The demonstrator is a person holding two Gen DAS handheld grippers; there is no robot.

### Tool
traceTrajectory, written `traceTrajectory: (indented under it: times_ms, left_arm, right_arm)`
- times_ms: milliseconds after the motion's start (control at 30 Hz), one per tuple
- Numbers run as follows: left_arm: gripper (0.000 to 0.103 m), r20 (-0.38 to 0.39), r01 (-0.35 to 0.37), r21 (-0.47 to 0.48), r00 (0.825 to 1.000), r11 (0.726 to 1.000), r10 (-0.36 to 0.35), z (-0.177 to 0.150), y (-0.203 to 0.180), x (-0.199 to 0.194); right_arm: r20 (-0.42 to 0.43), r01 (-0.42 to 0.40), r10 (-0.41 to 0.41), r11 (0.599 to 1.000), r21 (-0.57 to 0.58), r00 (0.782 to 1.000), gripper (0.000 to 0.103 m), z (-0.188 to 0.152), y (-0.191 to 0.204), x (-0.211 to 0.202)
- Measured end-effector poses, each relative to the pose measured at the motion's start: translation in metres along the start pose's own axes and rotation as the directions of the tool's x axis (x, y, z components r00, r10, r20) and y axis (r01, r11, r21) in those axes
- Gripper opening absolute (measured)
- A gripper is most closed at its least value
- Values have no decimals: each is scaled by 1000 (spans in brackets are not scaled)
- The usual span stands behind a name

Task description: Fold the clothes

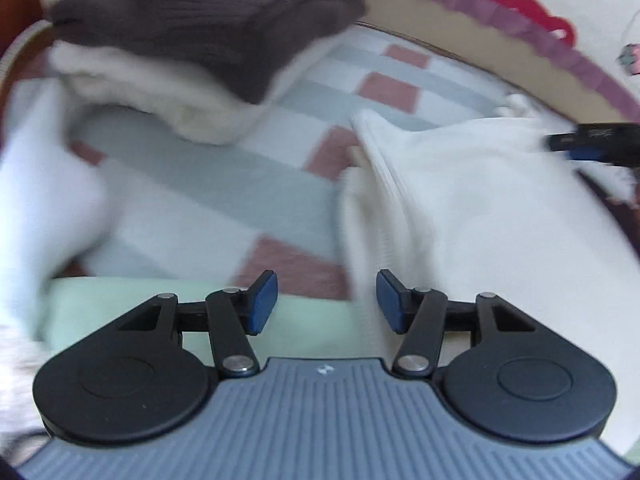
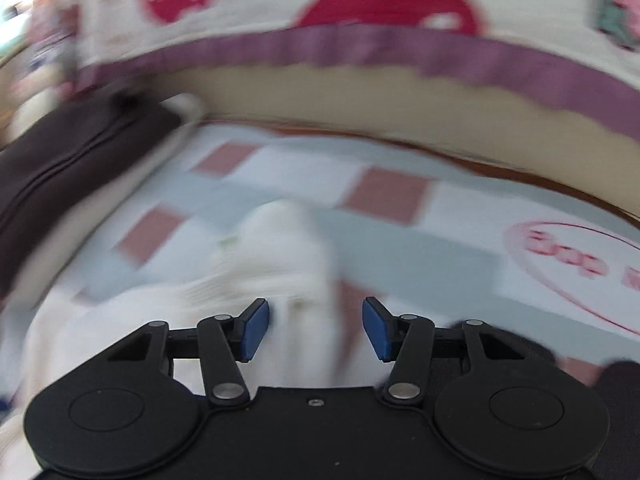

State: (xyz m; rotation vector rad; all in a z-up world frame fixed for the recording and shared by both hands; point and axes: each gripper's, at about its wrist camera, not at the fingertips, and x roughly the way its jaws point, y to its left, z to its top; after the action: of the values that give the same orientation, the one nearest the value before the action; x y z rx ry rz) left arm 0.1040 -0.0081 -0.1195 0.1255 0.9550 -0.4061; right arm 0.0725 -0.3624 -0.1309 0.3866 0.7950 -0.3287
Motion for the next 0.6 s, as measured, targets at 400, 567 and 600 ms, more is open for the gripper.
traceTrajectory:
  times_ms: [400, 567, 600]
  left_arm:
    - [54, 63, 51, 66, 996, 996, -55, -19, -15, -78]
    - [56, 109, 91, 222, 987, 971, -117, -32, -37, -93]
    - [56, 114, 94, 259, 985, 961, -127, -35, -41, -96]
  right_arm:
    - [-31, -411, 446, 793, -449, 894, 60, -141, 30, -203]
    - [-171, -475, 507, 563, -676, 845, 57, -184, 63, -230]
    - [-172, -438, 475, 535, -722, 863, 57, -190, 70, -228]
